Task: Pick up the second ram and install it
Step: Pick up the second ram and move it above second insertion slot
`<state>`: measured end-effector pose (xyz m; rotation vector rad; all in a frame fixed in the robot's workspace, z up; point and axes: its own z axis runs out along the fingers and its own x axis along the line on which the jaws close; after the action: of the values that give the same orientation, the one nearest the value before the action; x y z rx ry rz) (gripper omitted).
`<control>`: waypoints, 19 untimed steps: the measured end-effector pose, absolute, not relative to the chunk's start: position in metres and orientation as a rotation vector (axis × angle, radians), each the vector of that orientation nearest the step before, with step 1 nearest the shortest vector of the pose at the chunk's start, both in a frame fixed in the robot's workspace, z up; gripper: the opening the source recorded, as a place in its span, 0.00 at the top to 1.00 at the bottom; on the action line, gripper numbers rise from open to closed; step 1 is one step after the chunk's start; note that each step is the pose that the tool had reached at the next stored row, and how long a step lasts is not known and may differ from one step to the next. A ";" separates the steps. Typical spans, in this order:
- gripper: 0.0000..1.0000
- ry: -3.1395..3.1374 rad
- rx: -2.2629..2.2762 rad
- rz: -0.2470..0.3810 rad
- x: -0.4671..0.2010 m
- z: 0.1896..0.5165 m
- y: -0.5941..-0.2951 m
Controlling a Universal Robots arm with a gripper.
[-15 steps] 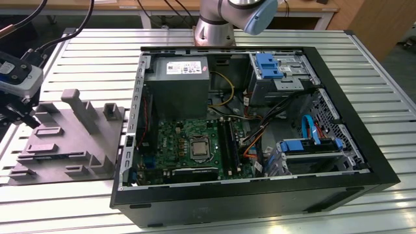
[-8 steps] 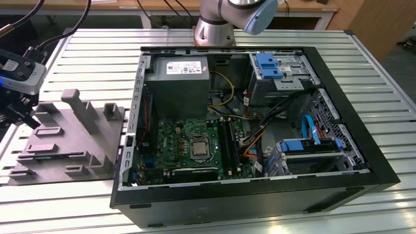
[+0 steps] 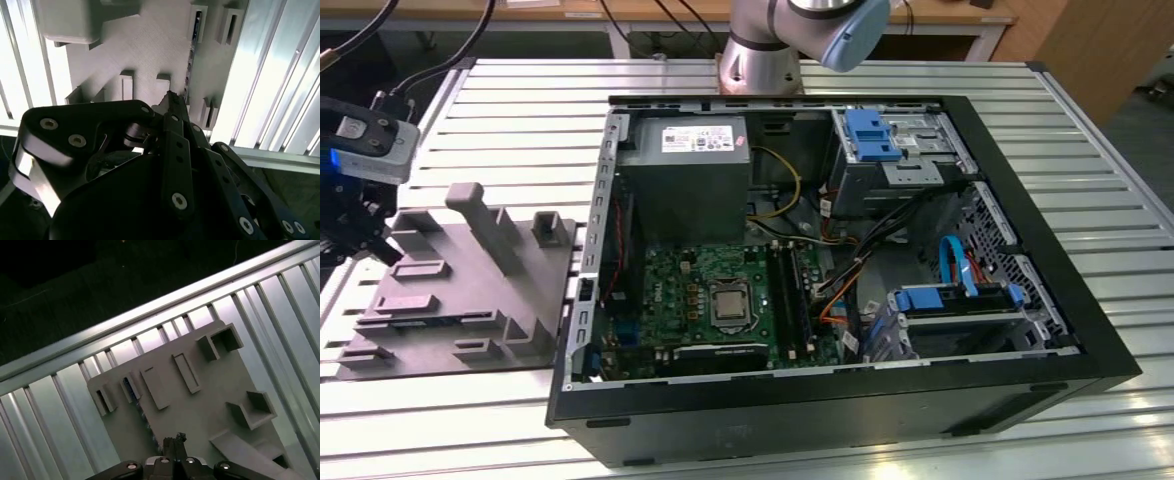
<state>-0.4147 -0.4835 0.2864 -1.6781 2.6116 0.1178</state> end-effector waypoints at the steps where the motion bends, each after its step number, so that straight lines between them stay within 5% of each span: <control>1: 0.90 2.597 -1.702 0.118 -0.415 0.286 -0.483; 19: 0.90 2.312 -2.102 0.110 -0.415 0.281 -0.483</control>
<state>-0.4147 -0.4835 0.2811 -2.1020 2.3117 0.1100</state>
